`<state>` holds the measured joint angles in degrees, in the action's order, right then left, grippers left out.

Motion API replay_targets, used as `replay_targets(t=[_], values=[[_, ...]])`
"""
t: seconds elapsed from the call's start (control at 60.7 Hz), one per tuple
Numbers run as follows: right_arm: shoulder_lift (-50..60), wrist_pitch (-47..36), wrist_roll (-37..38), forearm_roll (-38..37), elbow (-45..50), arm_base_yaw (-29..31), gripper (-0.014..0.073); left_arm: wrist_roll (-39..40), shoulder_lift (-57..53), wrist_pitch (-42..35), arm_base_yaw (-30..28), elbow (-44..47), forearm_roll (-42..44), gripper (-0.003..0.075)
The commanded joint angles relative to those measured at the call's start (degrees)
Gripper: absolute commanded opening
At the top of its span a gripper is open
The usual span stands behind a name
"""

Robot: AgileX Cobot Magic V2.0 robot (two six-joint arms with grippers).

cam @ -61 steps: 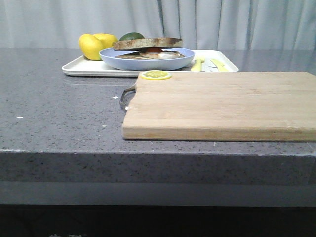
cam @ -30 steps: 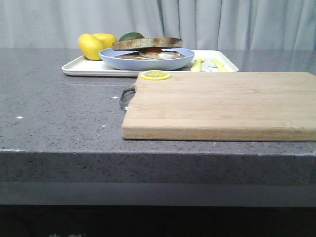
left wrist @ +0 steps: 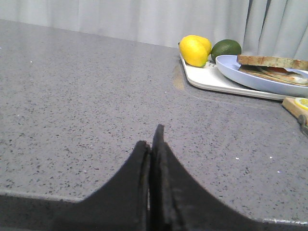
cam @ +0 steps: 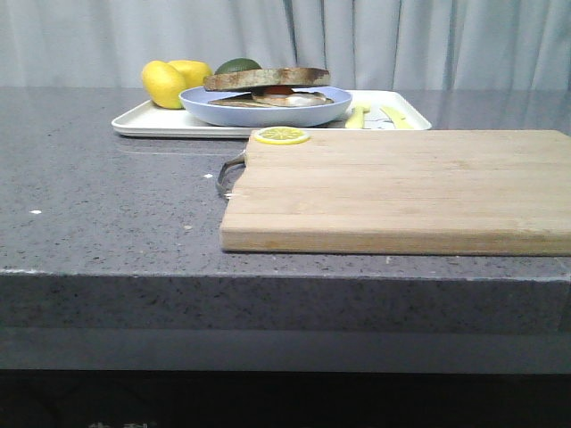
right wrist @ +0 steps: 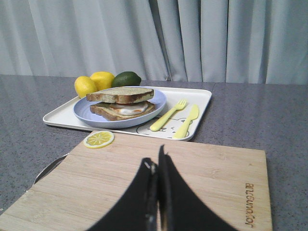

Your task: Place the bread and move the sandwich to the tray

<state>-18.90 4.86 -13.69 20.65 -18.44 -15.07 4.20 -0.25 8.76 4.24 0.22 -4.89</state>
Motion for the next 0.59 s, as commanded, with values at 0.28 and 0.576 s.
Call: replay_targets(t=[0.28,0.576], values=[[-0.4,-4.9,0.0,0.3,-1.7,0.0,-0.0060,0.4,-1.3,-4.9,-0.2,0.1,-0.2,-0.0020],[-0.4,-4.9,0.0,-0.8,-1.6,0.0,-0.0060,0.4,-1.3,-4.9,-0.2,0.1,-0.2,-0.0020]])
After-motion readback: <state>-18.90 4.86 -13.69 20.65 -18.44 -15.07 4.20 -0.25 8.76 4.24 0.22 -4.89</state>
